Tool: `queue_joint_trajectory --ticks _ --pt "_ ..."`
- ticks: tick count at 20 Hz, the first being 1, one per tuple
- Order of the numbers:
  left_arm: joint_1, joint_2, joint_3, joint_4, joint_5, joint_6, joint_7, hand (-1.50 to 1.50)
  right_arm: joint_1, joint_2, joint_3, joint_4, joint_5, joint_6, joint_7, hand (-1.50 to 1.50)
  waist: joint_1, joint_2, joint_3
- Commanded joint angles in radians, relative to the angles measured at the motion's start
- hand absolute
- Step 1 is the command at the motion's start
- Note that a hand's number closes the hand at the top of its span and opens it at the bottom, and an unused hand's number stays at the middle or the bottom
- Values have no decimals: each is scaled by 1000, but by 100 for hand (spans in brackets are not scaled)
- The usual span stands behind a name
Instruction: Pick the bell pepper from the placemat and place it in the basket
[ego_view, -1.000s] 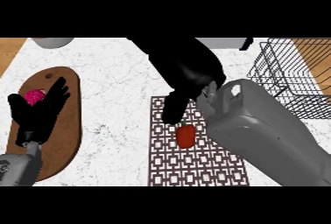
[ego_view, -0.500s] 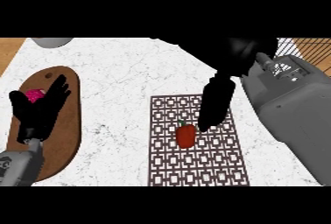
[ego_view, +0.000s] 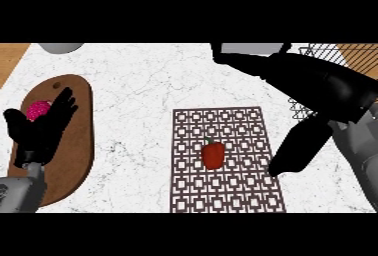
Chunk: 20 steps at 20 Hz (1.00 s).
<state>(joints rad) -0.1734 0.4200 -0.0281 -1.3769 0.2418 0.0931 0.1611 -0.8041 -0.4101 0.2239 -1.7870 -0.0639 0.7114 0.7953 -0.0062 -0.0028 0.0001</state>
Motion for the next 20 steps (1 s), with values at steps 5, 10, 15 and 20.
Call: queue_joint_trajectory --ticks 5,10,15,20 --pt "-64 -25 22 54 -29 -25 25 0 255 54 21 -70 240 -56 -238 -150 6 4 0" --pt "-27 -36 26 -6 -36 -24 19 0 382 108 140 38 488 -217 -468 -150 13 5 1" --pt "-24 -20 72 58 -27 -79 -28 0 403 207 156 183 554 -357 -587 -150 12 7 0" --pt "-76 -60 71 70 -66 -60 23 0 328 274 148 355 633 -374 -627 -150 9 4 0"
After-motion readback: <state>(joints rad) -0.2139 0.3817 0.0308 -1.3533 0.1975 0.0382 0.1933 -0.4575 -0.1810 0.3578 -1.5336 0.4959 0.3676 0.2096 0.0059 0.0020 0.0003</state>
